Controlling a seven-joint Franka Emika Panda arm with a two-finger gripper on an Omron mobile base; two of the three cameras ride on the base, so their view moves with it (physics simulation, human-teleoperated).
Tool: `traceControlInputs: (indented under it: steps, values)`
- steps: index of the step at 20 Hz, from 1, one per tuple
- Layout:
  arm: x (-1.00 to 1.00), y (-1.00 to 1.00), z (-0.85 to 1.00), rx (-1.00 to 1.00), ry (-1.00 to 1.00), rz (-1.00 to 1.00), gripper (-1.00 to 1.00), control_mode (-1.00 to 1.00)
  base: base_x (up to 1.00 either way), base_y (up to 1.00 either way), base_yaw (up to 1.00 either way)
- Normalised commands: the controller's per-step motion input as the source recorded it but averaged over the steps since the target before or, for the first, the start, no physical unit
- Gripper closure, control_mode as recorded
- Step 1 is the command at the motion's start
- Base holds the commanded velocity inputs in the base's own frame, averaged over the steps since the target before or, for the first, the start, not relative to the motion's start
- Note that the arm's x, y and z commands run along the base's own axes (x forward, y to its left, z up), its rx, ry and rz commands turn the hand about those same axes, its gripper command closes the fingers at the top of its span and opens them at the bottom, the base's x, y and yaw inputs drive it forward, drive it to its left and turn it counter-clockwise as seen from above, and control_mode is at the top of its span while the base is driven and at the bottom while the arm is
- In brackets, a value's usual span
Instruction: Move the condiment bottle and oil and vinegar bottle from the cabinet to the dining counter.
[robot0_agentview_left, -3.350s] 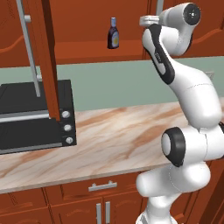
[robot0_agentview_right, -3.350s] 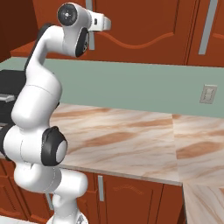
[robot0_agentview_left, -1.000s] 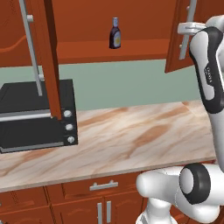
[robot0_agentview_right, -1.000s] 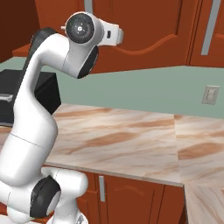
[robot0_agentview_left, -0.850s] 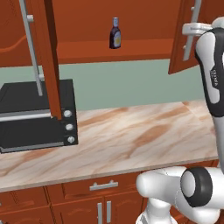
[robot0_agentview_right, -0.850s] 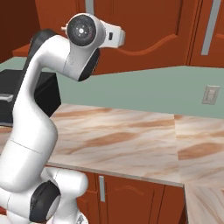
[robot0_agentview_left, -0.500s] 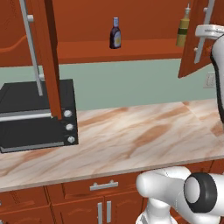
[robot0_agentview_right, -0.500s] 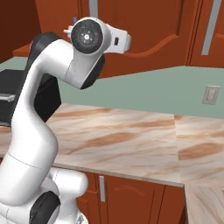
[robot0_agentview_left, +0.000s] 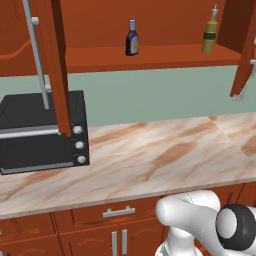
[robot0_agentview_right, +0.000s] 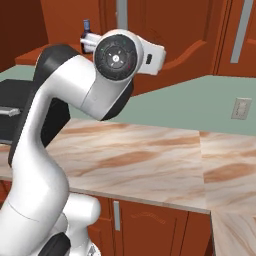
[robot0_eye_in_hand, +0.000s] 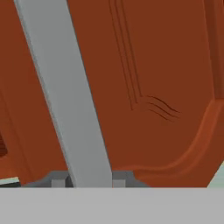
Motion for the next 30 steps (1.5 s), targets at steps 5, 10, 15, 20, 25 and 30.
traceControlInputs:
  steps: [5, 10, 15, 20, 25, 30]
  values:
    - [-0.52, -0.39, 0.0, 0.01, 0.0, -0.05, 1.0, -1.0, 0.0, 0.0, 0.0]
    - [-0.34, 0.02, -0.05, 0.0, 0.0, -0.13, -1.0, -1.0, 0.0, 0.0, 0.0]
    - [-0.48, 0.25, -0.1, 0.0, 0.0, -0.22, -1.0, -1.0, 0.0, 0.0, 0.0]
    - [-0.45, 0.38, -0.12, 0.04, 0.0, -0.33, -1.0, -1.0, 0.0, 0.0, 0.0]
    - [-0.3, 0.49, -0.09, 0.05, -0.01, -0.33, -1.0, -1.0, 0.0, 0.0, 0.0]
    - [-0.13, 0.6, -0.06, 0.04, -0.04, -0.31, -1.0, -1.0, 0.0, 0.0, 0.0]
